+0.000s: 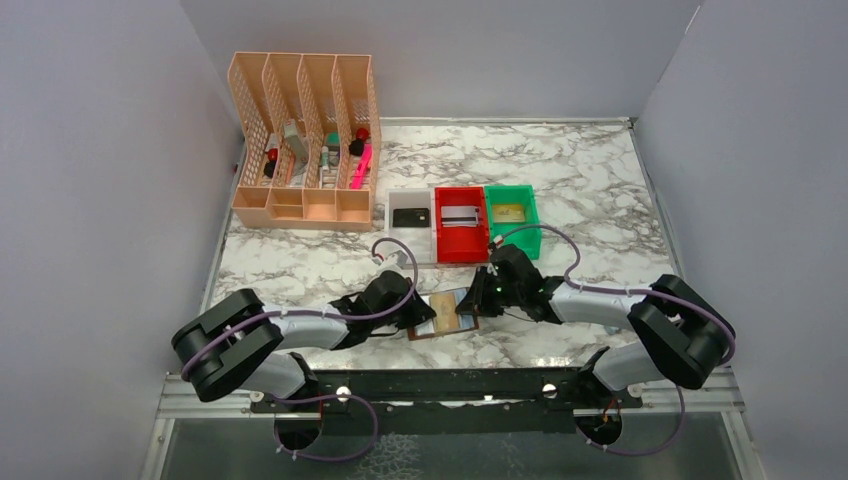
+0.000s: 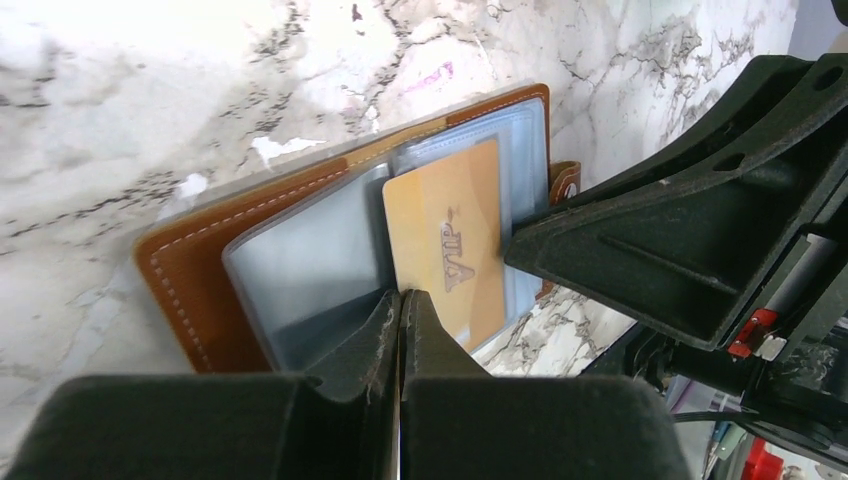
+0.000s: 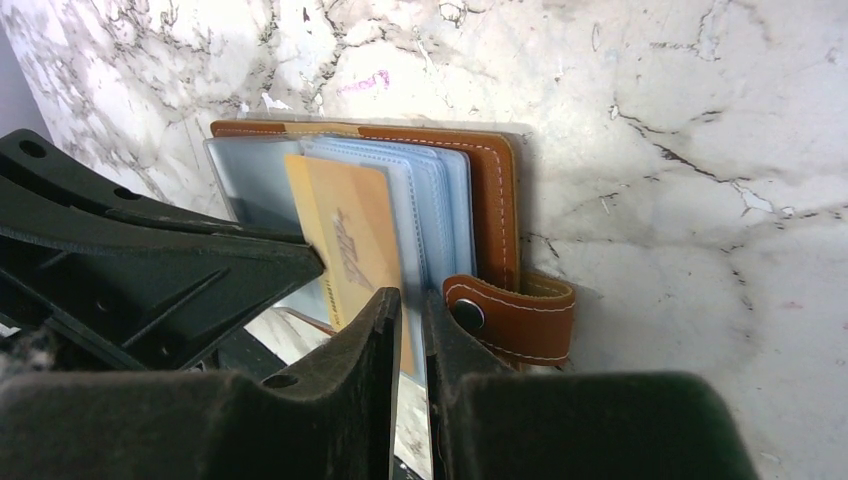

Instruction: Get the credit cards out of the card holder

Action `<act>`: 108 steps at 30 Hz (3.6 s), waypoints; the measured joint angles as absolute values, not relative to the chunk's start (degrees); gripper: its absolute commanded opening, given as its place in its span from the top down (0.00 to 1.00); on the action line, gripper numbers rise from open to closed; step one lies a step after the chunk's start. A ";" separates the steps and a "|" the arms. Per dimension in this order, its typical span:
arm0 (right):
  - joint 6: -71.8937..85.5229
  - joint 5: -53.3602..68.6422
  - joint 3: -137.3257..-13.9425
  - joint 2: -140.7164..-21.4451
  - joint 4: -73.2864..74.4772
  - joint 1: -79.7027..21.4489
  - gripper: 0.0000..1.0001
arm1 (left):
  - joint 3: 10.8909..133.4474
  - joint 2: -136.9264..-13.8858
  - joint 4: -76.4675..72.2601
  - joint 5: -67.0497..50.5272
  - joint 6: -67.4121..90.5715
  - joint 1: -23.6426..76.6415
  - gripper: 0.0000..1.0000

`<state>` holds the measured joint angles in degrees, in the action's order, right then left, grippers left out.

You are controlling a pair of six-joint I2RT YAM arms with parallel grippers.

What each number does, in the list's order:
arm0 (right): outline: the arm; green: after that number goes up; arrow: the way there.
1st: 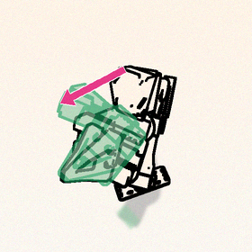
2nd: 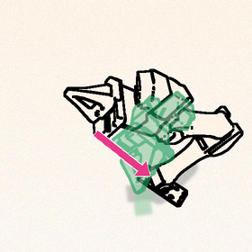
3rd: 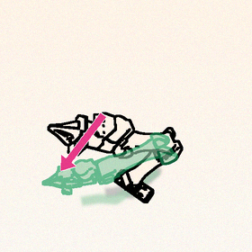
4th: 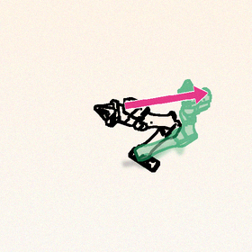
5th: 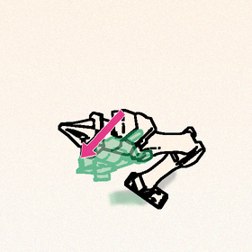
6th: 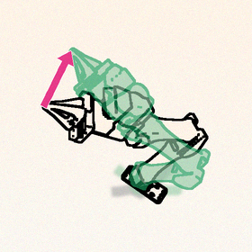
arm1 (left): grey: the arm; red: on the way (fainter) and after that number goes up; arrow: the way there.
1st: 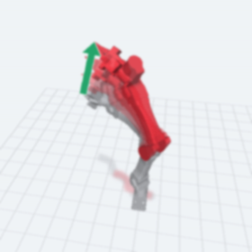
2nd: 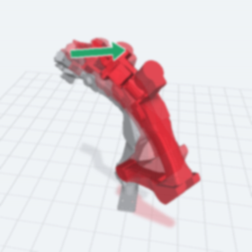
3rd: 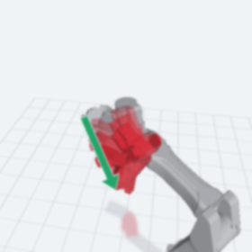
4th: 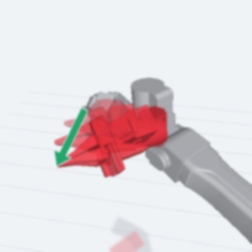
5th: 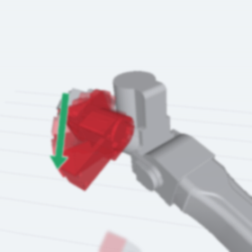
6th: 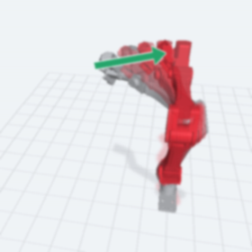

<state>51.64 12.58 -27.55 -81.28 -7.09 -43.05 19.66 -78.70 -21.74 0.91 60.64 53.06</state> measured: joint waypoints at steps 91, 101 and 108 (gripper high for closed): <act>46.13 18.81 -31.42 -71.07 -9.02 -42.96 0.37 | 18.24 -46.96 -5.26 -2.50 53.47 43.22 1.00; 43.44 28.38 -34.11 -68.97 -14.76 -35.55 0.32 | 18.33 -47.44 -14.13 -11.16 51.77 43.20 1.00; 46.48 38.52 -31.57 -72.38 -24.25 -35.55 0.43 | 18.31 -47.57 -19.75 -13.98 52.38 43.20 1.00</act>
